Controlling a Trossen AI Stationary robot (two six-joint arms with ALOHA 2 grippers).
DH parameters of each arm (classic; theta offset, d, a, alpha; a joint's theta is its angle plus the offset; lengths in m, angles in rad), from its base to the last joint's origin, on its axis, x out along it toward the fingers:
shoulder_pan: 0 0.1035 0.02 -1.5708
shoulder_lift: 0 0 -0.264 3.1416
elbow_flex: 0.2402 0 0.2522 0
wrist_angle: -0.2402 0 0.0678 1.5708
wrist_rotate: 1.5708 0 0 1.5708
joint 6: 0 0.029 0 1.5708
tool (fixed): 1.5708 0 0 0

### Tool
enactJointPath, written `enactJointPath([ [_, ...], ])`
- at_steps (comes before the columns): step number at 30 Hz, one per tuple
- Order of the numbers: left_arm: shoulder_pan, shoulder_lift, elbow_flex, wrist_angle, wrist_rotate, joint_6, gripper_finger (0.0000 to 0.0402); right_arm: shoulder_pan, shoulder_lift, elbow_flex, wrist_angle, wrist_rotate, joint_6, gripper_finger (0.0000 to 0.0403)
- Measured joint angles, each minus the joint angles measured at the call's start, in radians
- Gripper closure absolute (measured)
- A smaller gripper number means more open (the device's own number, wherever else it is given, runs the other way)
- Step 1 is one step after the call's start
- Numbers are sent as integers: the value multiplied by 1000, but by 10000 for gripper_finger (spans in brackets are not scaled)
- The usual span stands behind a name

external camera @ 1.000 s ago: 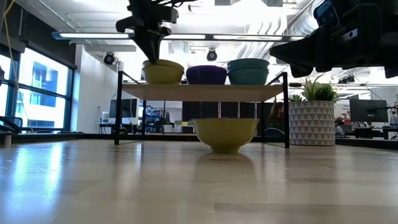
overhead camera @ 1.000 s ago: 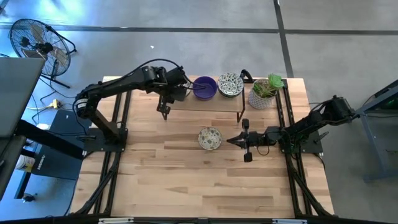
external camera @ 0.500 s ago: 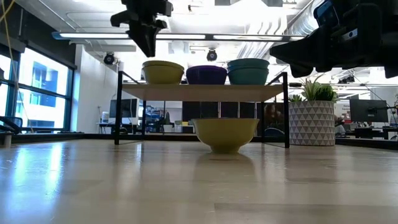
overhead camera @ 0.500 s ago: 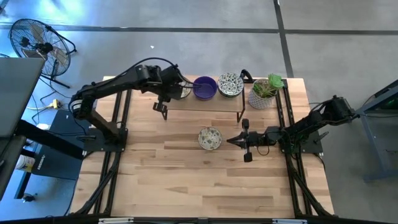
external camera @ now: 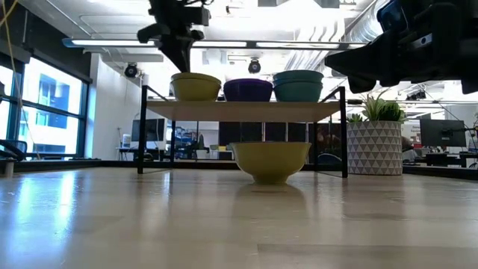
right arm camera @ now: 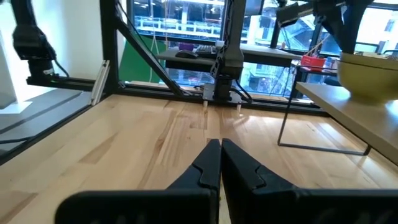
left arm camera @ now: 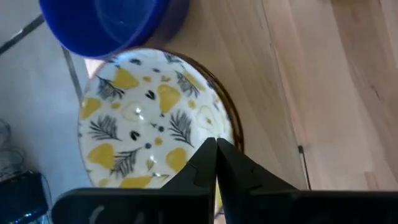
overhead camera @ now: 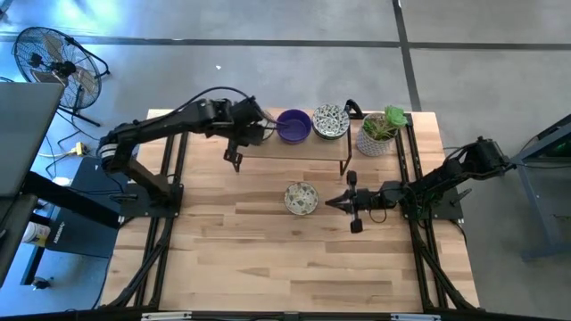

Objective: Pick & Place Mini bowls
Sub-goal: Stack the bottom yellow patterned bowl on top of the yellow patterned bowl on the shelf, then stack the yellow patterned bowl on top of the yellow patterned bowl on the shelf

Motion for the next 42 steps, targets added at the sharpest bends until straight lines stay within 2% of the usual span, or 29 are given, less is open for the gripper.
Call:
enactJointPath([
  [6, -55, -159, -160, 177, -34, -22, 400, 0, 0, 0, -15, -13, 34, 401],
  [14, -268, -411, -500, 574, -33, -90, 401, 2, 0, 37, -131, 101, 108, 382],
  [17, -358, -470, -663, 745, -11, -95, 401, 24, 0, 123, -309, 161, 103, 352],
  [23, -476, -504, -950, 1198, 104, -143, 401, 71, 3, 371, -957, 182, 145, 281],
  [25, -497, -505, -1017, 1293, 135, -150, 401, 79, 7, 445, -1110, 191, 149, 265],
  [28, -509, -482, -1061, 1361, 156, -150, 401, 77, 20, 522, -1249, 194, 115, 252],
  [33, -508, -443, -1062, 1359, 201, -153, 401, 59, 96, 590, -1344, 163, 21, 251],
  [42, -508, -400, -1062, 1354, 219, -152, 401, 24, 271, 743, -1507, 165, -155, 281],
])
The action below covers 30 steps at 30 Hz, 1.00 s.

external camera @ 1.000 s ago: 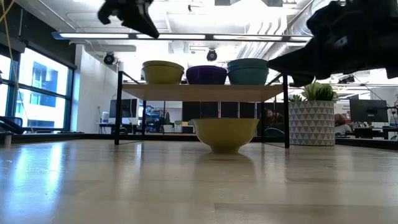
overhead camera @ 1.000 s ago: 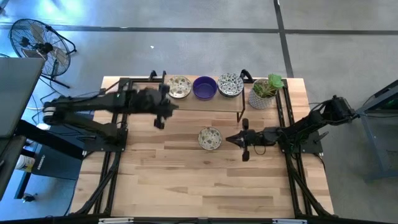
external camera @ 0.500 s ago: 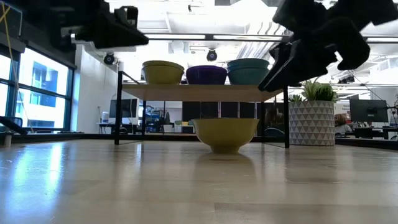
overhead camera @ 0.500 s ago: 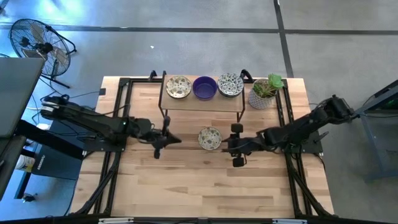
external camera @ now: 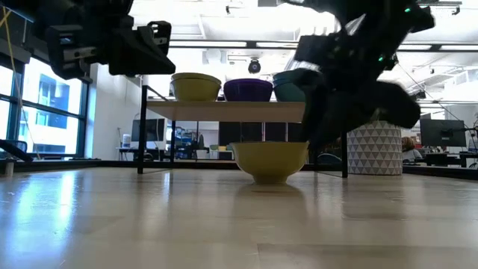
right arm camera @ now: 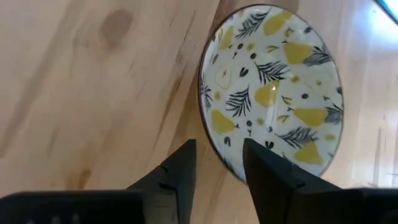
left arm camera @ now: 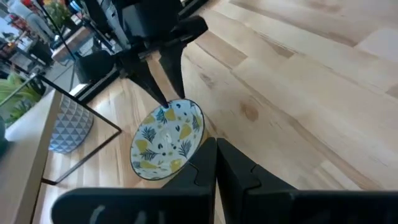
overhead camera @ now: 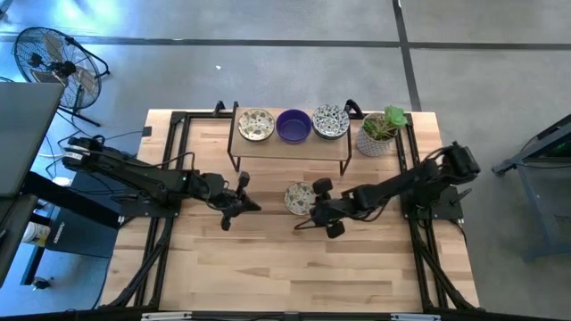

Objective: Pick & Place Mini bowls
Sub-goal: Stack the yellow patterned bowl on top of the yellow patterned bowl on the shelf

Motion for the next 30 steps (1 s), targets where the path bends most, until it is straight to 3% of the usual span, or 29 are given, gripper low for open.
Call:
enactJointPath([
  [15, 0, 0, 0, -1, 44, 6, 401, -32, 68, 43, -9, -48, -152, 394],
  [22, 0, 0, 17, -26, 98, 10, 401, -31, 43, 43, 19, -148, -162, 387],
  [30, 0, 122, 124, -86, 101, 36, 382, -31, 35, 134, 11, -237, -219, 392],
])
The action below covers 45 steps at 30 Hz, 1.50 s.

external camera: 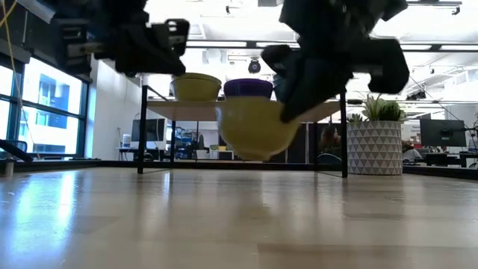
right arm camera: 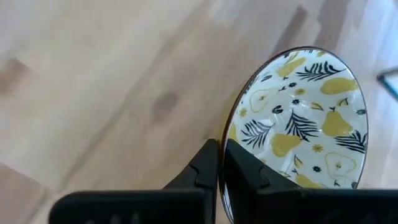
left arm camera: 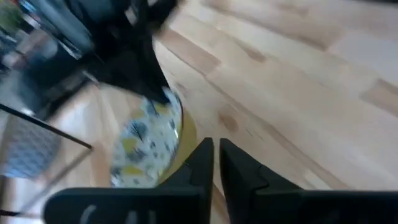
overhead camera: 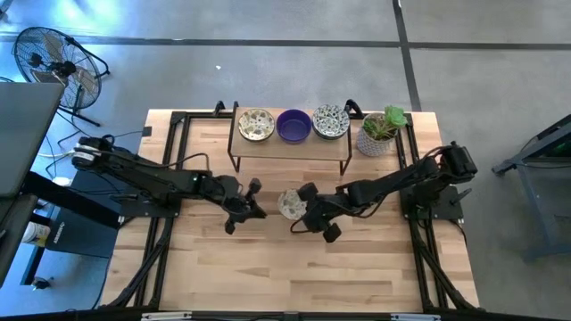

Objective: Pick & Place Mini bowls
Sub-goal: Stack the yellow patterned bowl on top of the yellow patterned bowl on the shelf

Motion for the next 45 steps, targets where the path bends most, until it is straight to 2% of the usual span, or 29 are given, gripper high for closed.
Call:
enactJointPath([
  [4, 0, 70, 84, -57, 19, 67, 336, -1, 3, 42, -2, -52, -36, 393],
  [8, -2, 81, 161, -125, 42, 146, 292, -2, 3, 66, 0, -84, -47, 399],
  [14, -2, 82, 228, -259, 45, 251, 260, -2, 3, 69, -1, -118, -46, 390],
  [17, 0, 96, 246, -279, 48, 263, 259, -2, 3, 69, 4, -139, -47, 390],
  [27, 0, 252, 357, -408, 25, 281, 259, -2, 3, 71, 49, -165, -67, 391],
  [37, 0, 259, 403, -491, 19, 281, 261, -2, 3, 71, 61, -174, -68, 395],
  [40, 0, 259, 403, -497, 18, 281, 281, -2, 3, 71, 68, -174, -69, 391],
  [45, 0, 259, 403, -512, 22, 306, 346, -1, 3, 71, 76, -172, -70, 390],
])
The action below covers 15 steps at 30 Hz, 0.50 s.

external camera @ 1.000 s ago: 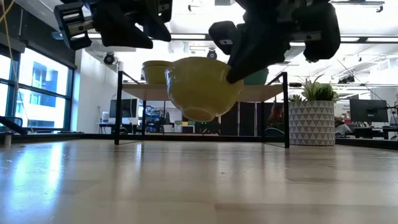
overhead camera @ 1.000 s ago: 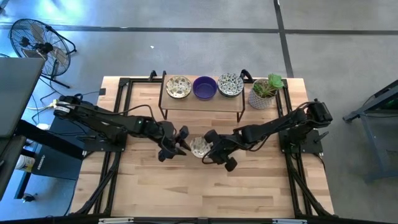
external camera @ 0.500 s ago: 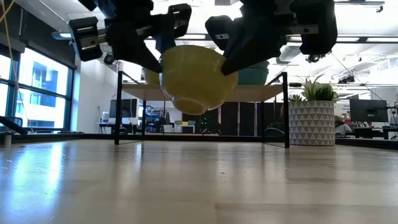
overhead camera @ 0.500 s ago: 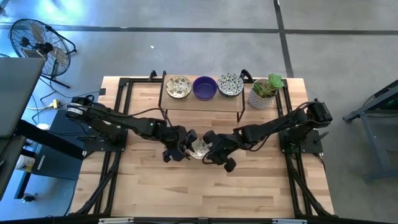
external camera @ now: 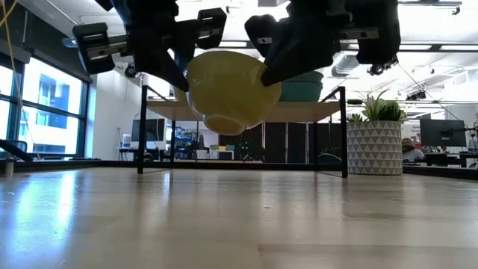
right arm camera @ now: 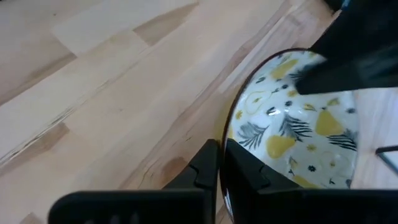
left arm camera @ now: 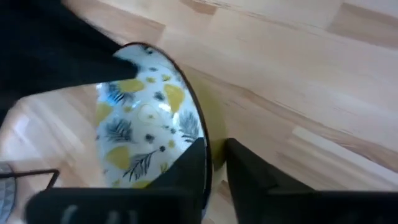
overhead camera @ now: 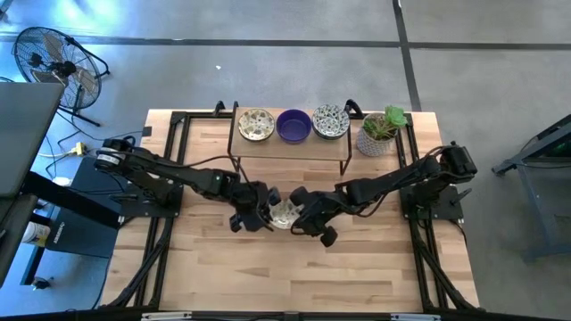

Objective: Pick & Place Mini bowls
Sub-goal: Stack the yellow patterned bowl on top of the yellow patterned bowl on the shelf

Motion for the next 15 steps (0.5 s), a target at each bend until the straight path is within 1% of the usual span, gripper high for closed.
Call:
enactJointPath([
  [3, 0, 2, -1, -16, 7, 22, 379, 1, 0, 2, 18, -1, -8, 393],
  [5, 0, 3, -1, -18, 12, 31, 391, 2, -1, 3, 25, -3, -9, 393],
  [15, 0, 3, -2, -35, 1, 34, 396, 2, -1, 2, 45, 9, 11, 368],
])
